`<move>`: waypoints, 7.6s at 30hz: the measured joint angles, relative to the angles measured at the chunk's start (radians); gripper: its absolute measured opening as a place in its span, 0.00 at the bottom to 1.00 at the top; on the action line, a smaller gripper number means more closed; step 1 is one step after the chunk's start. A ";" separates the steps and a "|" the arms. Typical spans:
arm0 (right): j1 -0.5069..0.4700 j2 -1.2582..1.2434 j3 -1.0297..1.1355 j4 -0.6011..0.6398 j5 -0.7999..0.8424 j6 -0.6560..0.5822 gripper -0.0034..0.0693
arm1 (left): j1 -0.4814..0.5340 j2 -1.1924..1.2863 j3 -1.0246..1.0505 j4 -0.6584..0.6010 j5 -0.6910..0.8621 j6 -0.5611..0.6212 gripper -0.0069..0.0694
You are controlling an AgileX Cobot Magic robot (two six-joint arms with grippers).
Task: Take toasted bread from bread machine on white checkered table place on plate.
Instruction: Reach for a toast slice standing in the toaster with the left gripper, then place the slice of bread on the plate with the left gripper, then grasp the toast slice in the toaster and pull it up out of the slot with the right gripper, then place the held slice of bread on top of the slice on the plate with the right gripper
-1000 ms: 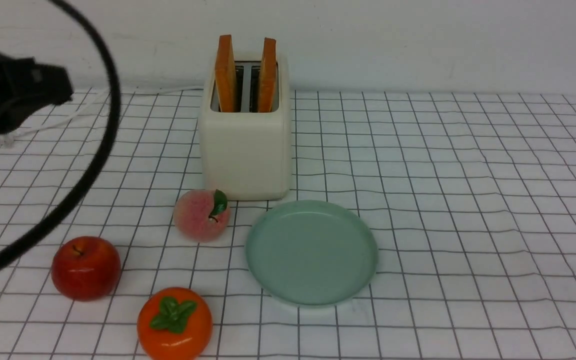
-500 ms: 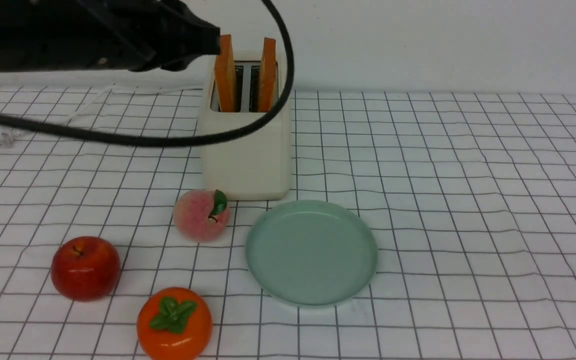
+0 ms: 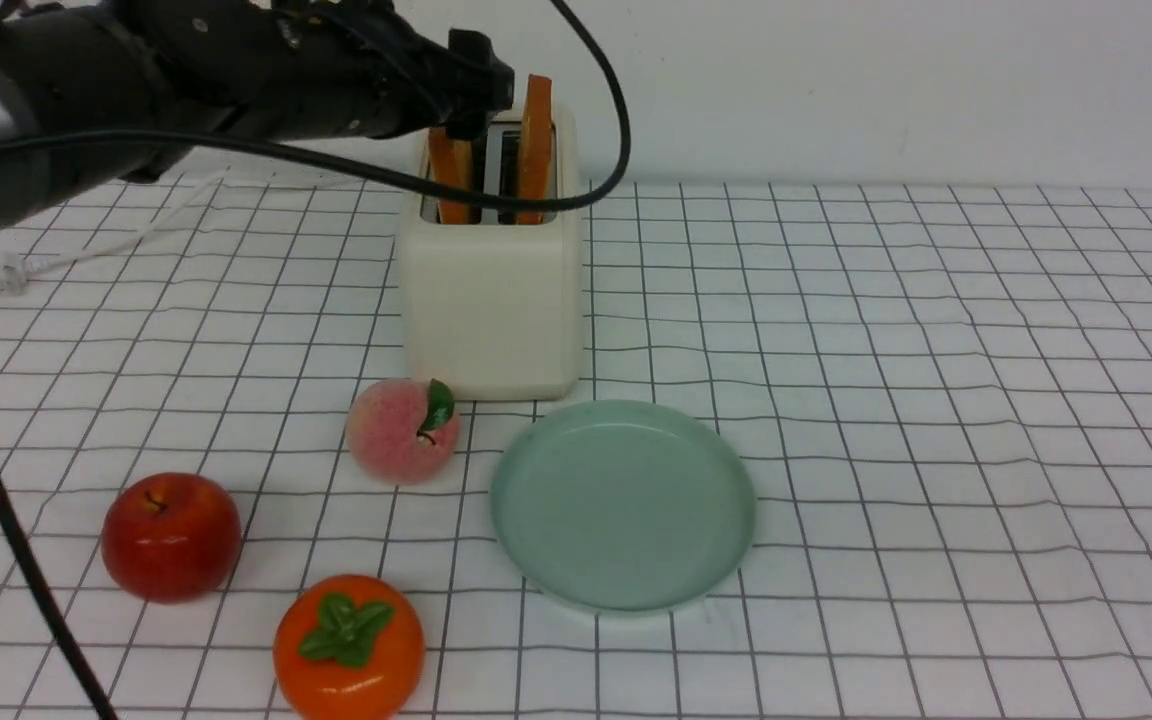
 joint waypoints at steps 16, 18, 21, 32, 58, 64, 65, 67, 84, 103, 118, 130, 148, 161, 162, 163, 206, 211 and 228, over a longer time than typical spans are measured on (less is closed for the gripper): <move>0.000 0.000 0.000 0.000 0.022 0.000 0.15 | 0.000 0.113 -0.008 -0.008 -0.108 0.000 0.34; 0.000 0.000 0.000 0.000 0.022 0.000 0.15 | 0.000 0.112 -0.008 -0.008 -0.112 0.000 0.19; 0.000 0.000 -0.001 0.000 0.022 0.000 0.15 | 0.000 0.100 -0.008 -0.008 -0.127 0.001 0.18; 0.000 -0.005 -0.001 0.000 0.024 0.000 0.15 | 0.001 -0.267 -0.048 -0.022 0.230 -0.079 0.18; 0.000 -0.030 -0.150 0.035 0.556 0.000 0.05 | -0.200 0.004 0.161 -0.123 0.476 -0.218 0.18; 0.000 -0.030 -0.150 0.038 0.557 0.000 0.05 | -0.200 0.012 0.161 -0.115 0.442 -0.218 0.18; 0.000 -0.030 -0.150 0.038 0.557 0.000 0.05 | -0.200 0.012 0.161 -0.114 0.433 -0.218 0.18; 0.000 -0.030 -0.150 0.039 0.557 0.000 0.05 | -0.200 0.012 0.161 -0.109 0.408 -0.218 0.18; 0.000 -0.030 -0.150 0.042 0.549 0.000 0.05 | -0.199 0.061 0.161 -0.063 0.331 -0.217 0.25; 0.000 -0.021 -0.150 0.046 0.542 0.000 0.06 | -0.199 -0.265 0.161 0.173 0.416 -0.219 0.83; 0.001 0.254 -0.150 0.088 0.396 -0.011 0.07 | -0.199 -0.716 0.294 0.497 0.536 -0.528 0.07; 0.002 0.746 -0.390 0.376 0.298 -0.252 0.08 | -0.199 -1.206 0.701 0.611 0.364 -0.651 0.07; 0.099 1.405 -1.216 0.128 0.161 -0.040 0.42 | -0.199 -1.349 0.830 0.604 0.283 -0.655 0.07; 0.099 1.651 -1.351 0.025 -0.142 0.047 0.79 | -0.199 -1.349 0.830 0.589 0.287 -0.655 0.07; 0.099 1.662 -1.351 0.021 -0.163 0.047 0.76 | -0.199 -1.349 0.830 0.583 0.288 -0.655 0.07; 0.099 1.665 -1.351 0.017 -0.173 0.047 0.73 | -0.199 -1.349 0.830 0.577 0.288 -0.655 0.07; 0.099 1.038 -1.230 0.115 0.608 -0.176 0.15 | -0.199 -1.349 0.830 0.593 0.409 -0.607 0.07; 0.068 0.951 -0.912 0.209 0.584 -0.193 0.15 | -0.199 -1.349 0.830 0.592 0.416 -0.601 0.07; -0.185 1.268 -0.503 1.180 0.308 -0.846 0.15 | -0.199 -1.349 0.830 0.594 0.498 -0.599 0.07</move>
